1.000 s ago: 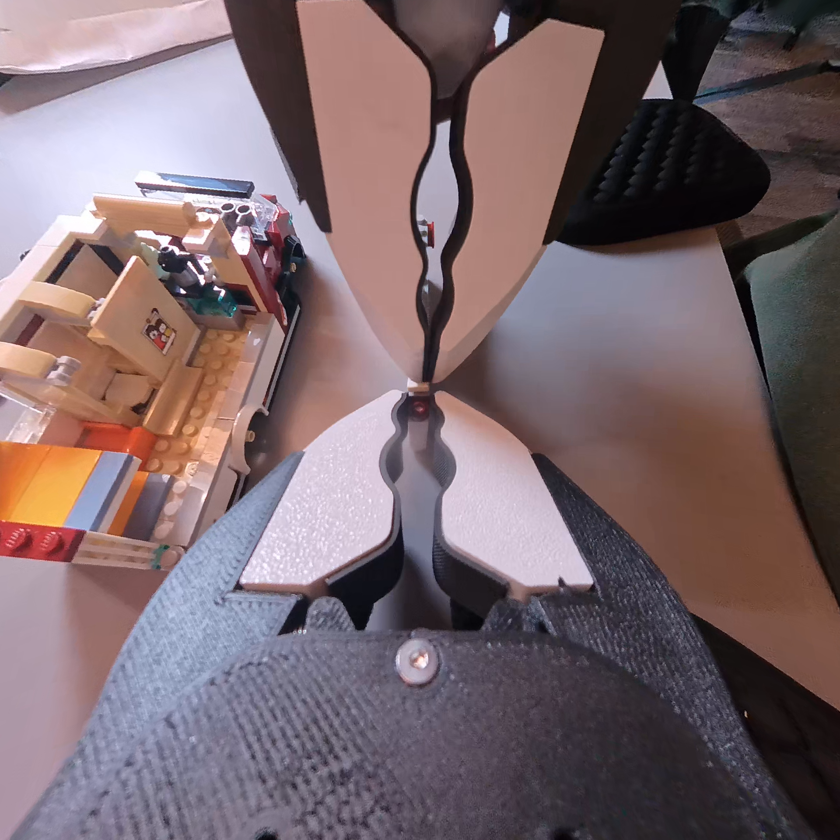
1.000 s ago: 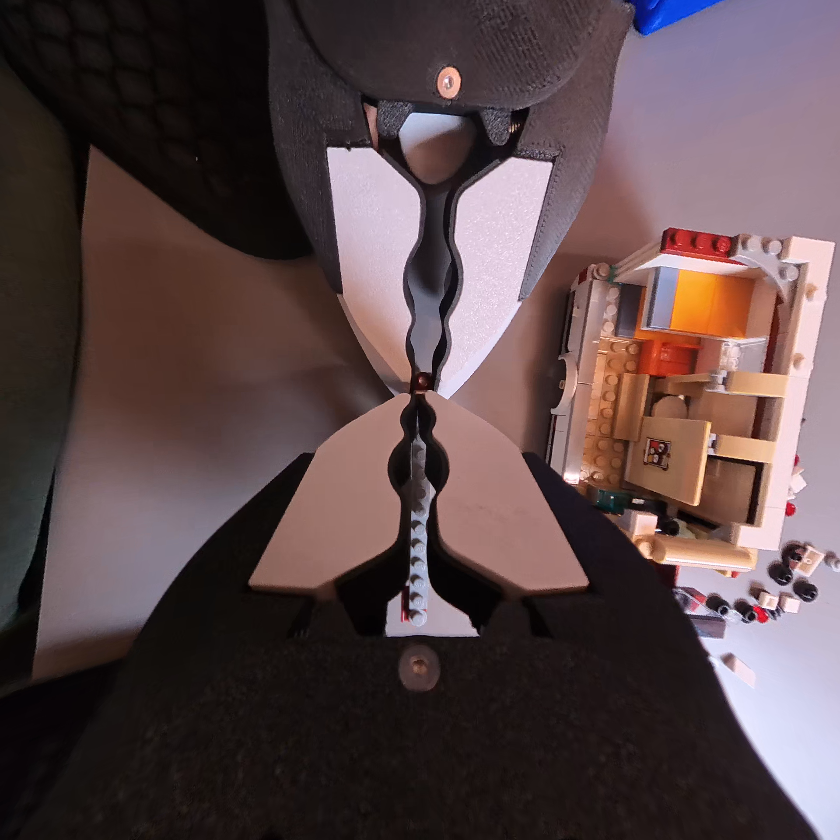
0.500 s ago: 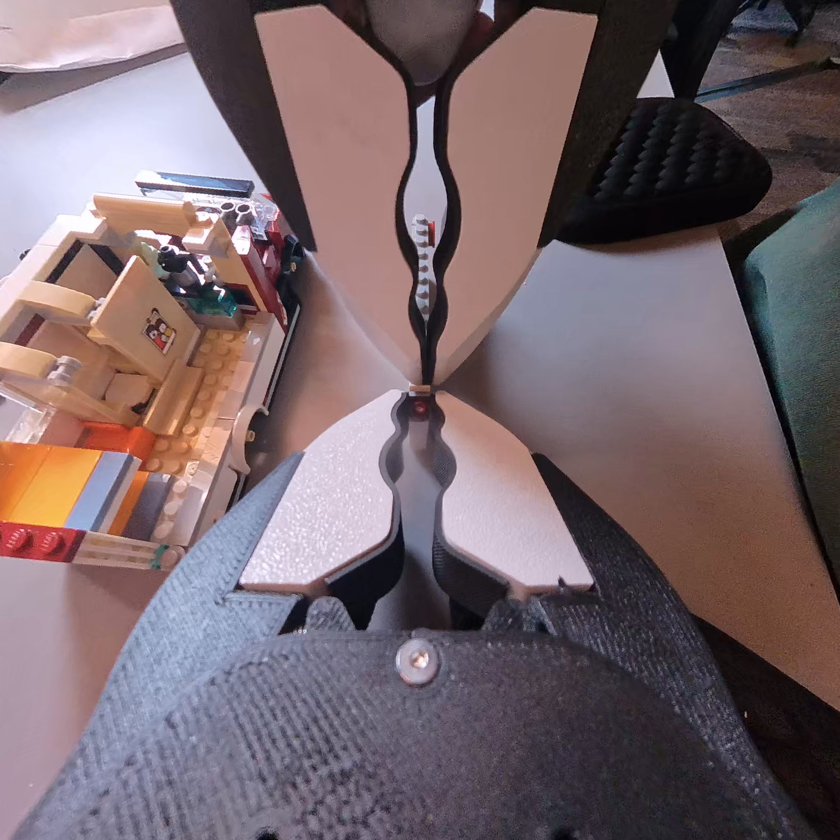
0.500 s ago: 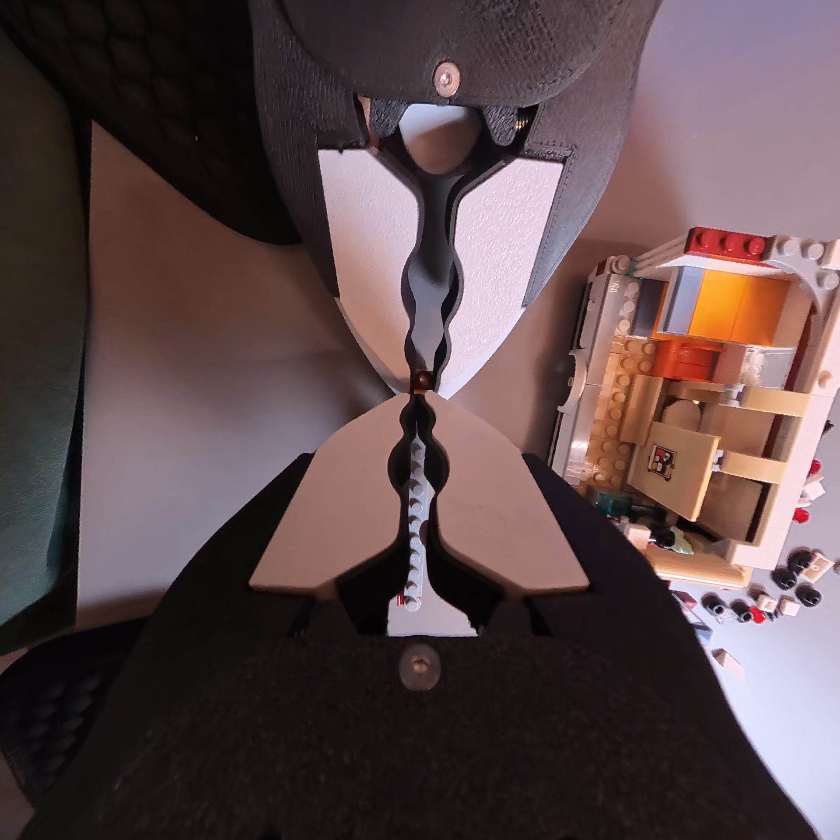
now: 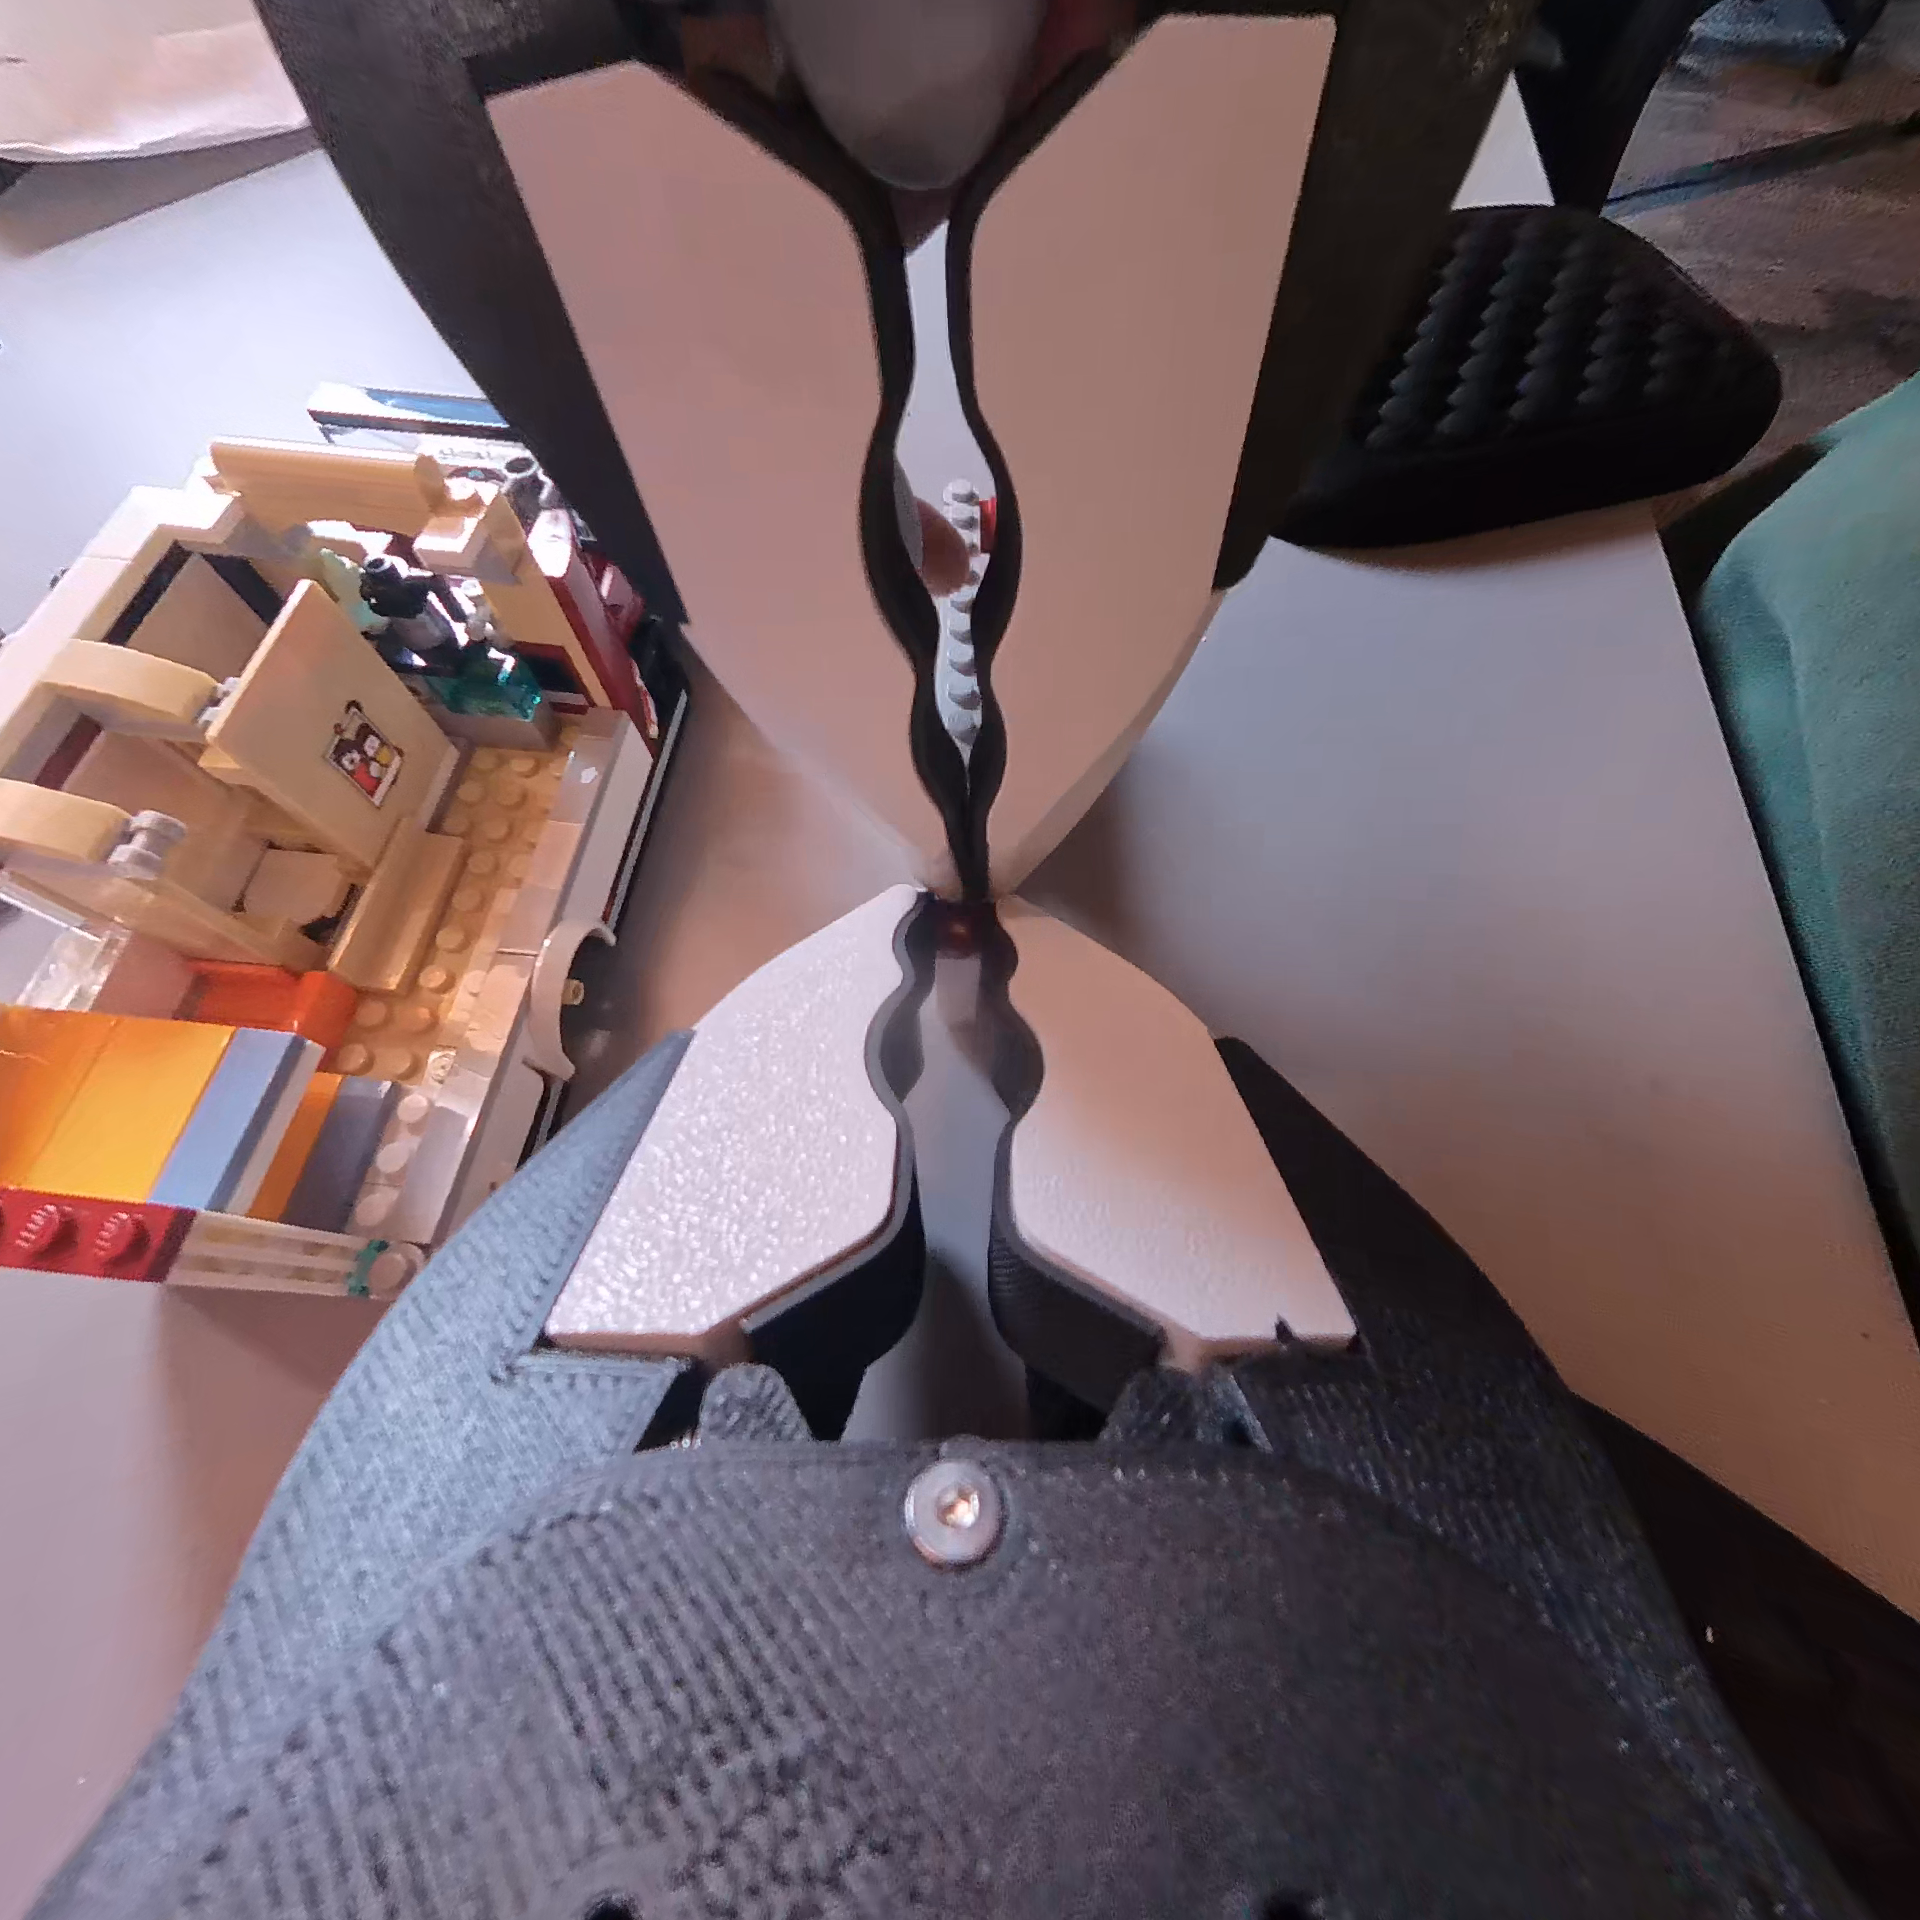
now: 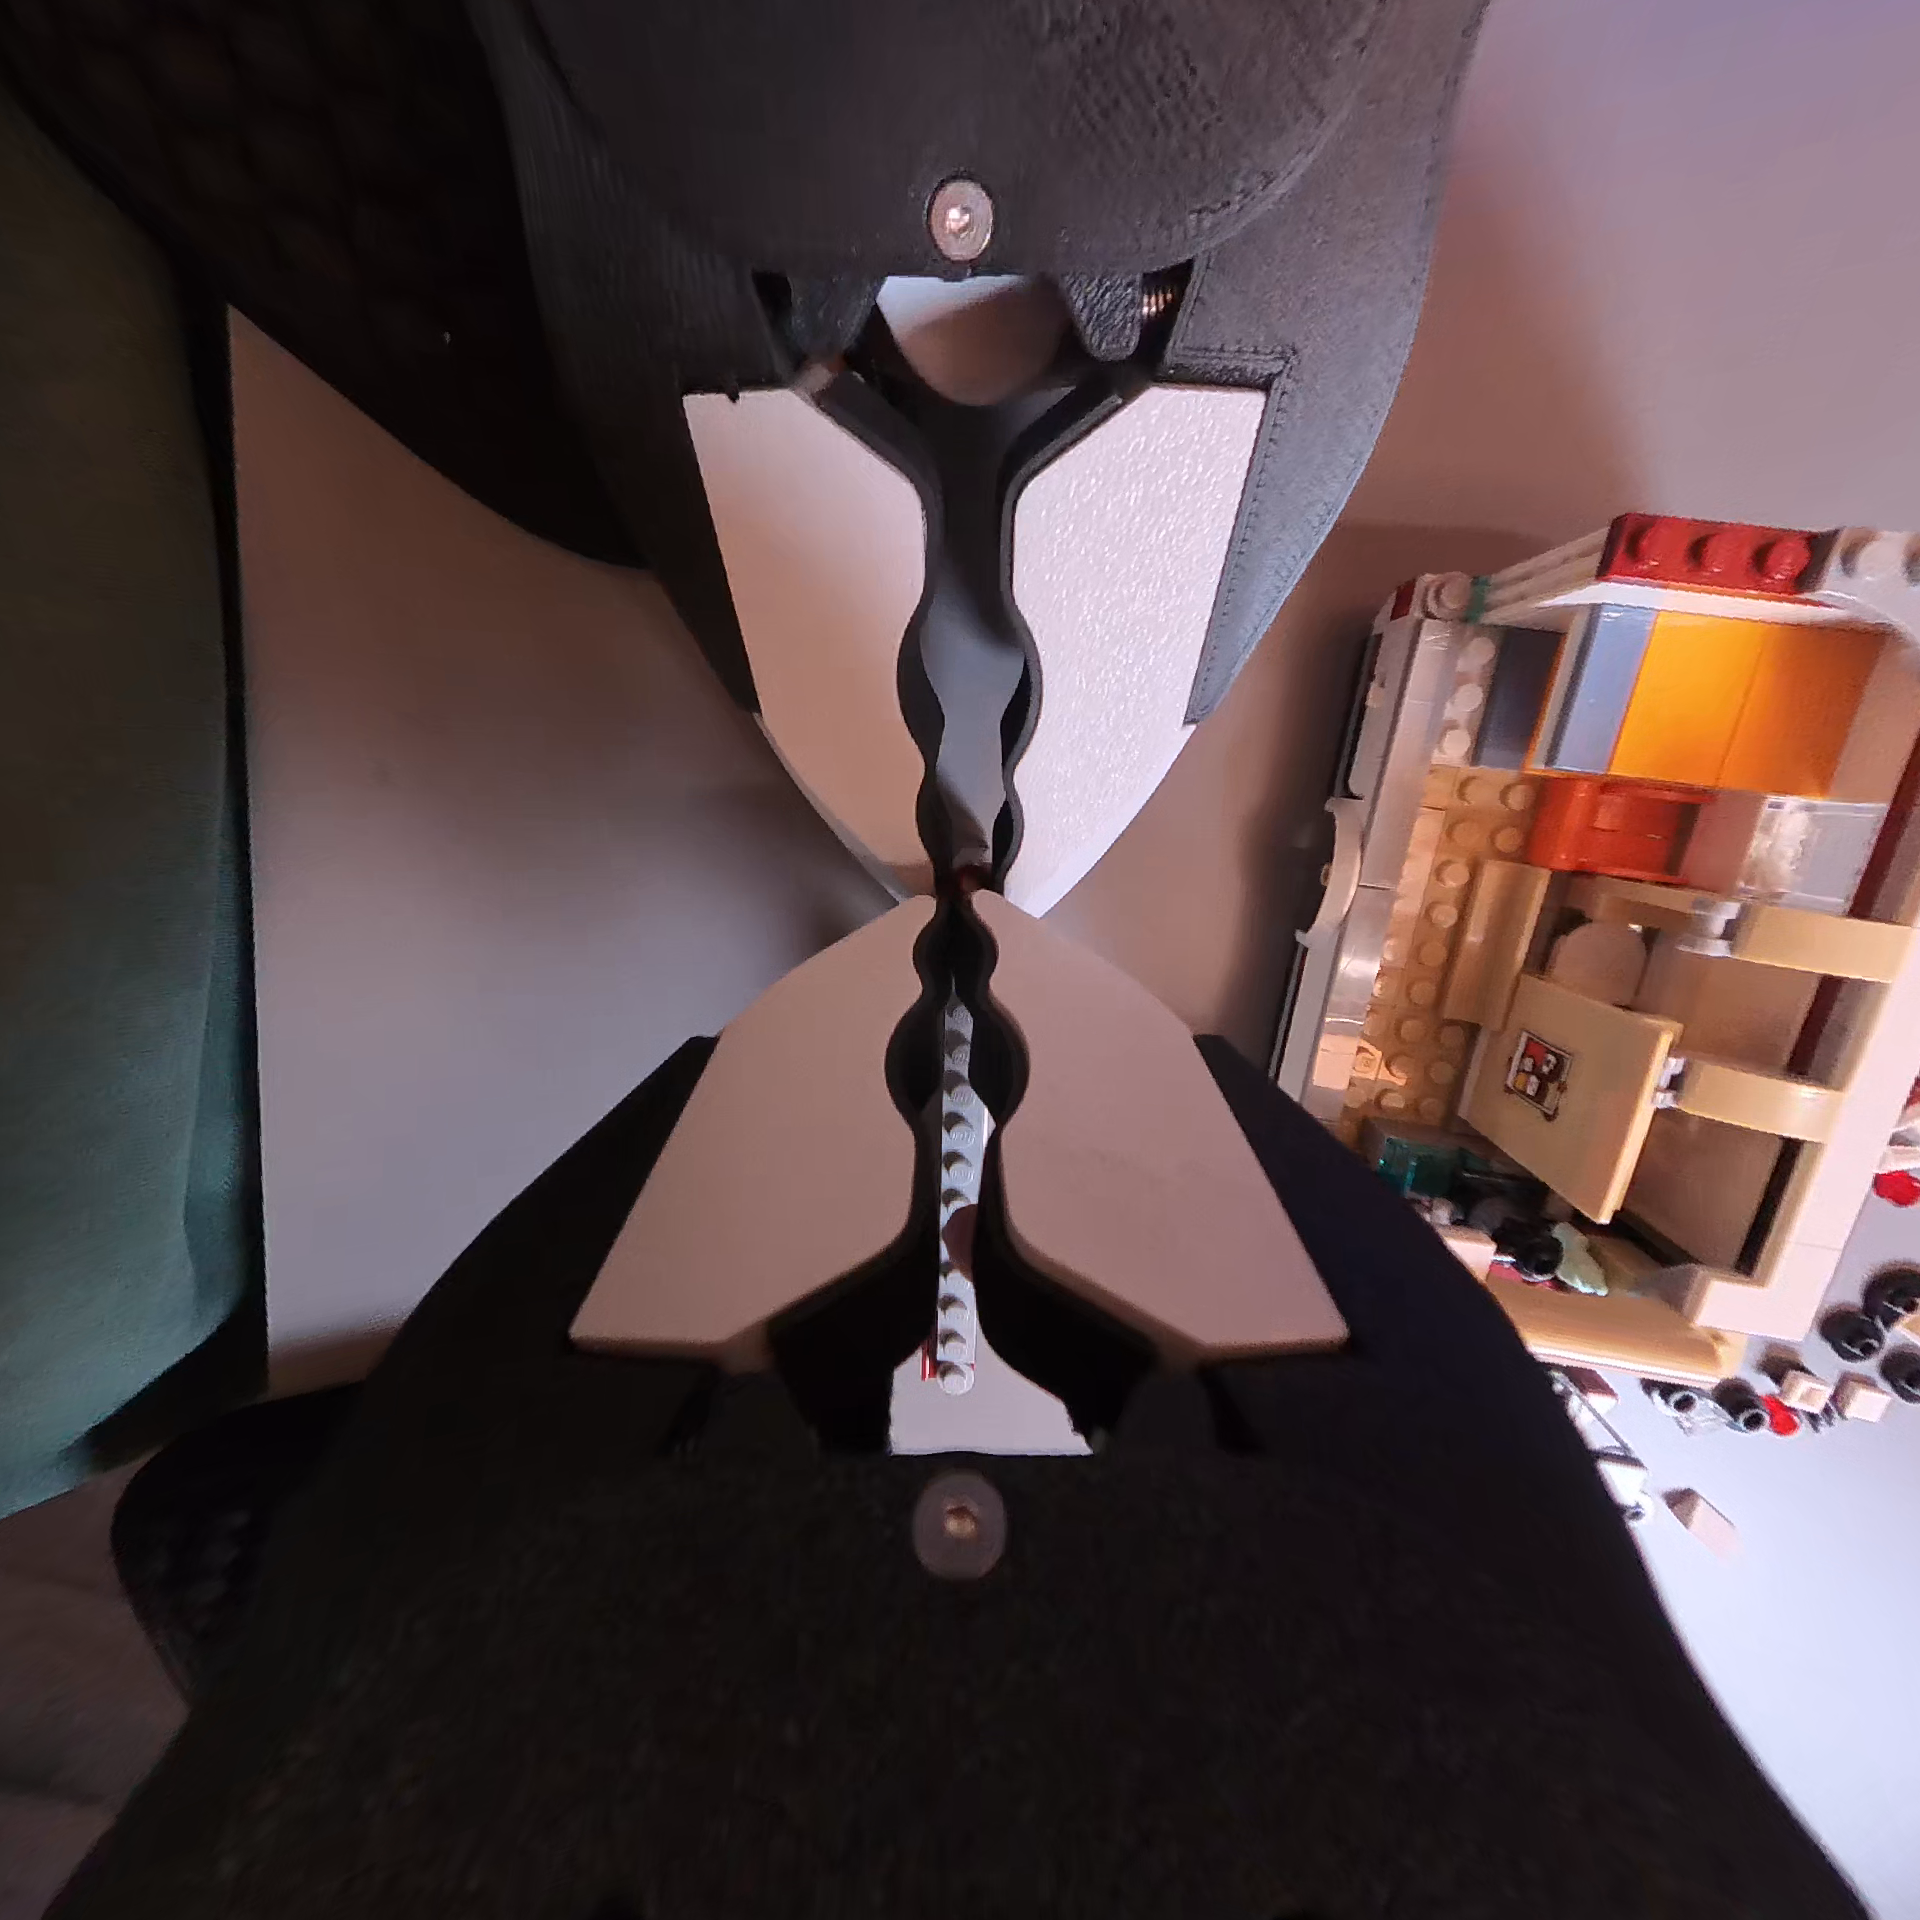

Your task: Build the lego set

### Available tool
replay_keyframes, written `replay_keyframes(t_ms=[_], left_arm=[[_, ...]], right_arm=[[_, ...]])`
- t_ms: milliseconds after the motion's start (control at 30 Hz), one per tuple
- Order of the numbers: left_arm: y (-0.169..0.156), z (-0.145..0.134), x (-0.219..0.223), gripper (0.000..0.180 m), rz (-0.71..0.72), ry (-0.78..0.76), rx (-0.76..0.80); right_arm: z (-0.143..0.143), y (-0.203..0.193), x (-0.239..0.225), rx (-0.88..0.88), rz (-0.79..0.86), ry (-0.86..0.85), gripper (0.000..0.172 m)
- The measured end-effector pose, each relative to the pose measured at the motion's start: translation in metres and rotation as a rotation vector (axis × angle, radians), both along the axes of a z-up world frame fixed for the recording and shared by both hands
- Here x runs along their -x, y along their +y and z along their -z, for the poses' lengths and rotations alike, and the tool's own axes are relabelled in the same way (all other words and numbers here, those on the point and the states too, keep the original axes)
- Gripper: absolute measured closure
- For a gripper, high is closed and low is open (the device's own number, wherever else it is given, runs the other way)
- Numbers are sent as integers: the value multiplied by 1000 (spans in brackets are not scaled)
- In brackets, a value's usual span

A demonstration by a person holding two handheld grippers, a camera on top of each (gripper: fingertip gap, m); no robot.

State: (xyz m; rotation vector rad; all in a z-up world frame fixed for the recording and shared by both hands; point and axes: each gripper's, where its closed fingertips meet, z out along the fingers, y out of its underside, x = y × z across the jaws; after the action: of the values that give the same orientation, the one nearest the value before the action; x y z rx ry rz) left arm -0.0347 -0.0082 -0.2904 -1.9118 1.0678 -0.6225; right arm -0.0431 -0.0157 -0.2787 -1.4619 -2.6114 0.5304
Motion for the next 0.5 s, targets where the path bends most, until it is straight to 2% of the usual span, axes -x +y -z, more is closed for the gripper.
replay_keyframes(t_ms=[200,333,400,500], left_arm=[[0,0,0,172,-2,-16,13],[1,-1,2,172,-7,-31,23],[1,-1,2,172,-7,-33,22],[0,0,2,172,2,-28,14]], right_arm=[[-1,0,1,3,6,44,172],[-22,5,3,95,58,184,172],[-30,10,0,75,71,272,172],[-24,14,-15,46,98,309,172]])
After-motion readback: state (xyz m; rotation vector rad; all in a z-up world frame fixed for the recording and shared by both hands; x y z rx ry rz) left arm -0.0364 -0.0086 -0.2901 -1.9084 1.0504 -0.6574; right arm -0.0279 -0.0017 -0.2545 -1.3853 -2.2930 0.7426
